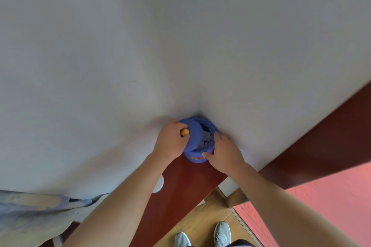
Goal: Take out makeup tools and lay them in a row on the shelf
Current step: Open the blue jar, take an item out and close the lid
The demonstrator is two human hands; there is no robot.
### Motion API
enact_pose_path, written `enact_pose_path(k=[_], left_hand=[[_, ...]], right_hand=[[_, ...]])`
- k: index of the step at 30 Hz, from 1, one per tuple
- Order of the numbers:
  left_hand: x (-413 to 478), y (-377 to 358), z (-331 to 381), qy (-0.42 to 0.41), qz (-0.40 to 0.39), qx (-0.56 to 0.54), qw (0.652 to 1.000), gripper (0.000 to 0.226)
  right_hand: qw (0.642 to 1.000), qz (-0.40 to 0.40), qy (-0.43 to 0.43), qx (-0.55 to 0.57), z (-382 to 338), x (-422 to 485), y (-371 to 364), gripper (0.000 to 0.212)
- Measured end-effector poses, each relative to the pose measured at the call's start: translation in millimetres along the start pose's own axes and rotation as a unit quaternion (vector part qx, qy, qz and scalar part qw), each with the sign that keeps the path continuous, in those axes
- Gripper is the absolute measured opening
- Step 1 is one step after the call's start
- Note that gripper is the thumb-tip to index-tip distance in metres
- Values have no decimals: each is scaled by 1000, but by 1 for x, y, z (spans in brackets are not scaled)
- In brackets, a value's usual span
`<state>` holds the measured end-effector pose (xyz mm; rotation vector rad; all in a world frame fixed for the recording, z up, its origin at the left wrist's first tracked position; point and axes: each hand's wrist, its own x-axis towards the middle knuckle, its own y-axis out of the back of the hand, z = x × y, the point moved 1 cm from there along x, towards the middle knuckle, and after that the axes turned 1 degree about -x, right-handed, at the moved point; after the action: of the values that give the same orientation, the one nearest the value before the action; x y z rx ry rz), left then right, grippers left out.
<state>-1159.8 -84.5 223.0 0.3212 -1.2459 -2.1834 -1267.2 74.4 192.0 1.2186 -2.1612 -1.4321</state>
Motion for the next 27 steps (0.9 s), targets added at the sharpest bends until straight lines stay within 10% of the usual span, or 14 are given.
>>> enact_pose_path(k=[27], left_hand=[[31, -44, 7, -20, -58, -7, 998, 19]], right_hand=[[1000, 14, -4, 15, 3, 3, -4, 83]])
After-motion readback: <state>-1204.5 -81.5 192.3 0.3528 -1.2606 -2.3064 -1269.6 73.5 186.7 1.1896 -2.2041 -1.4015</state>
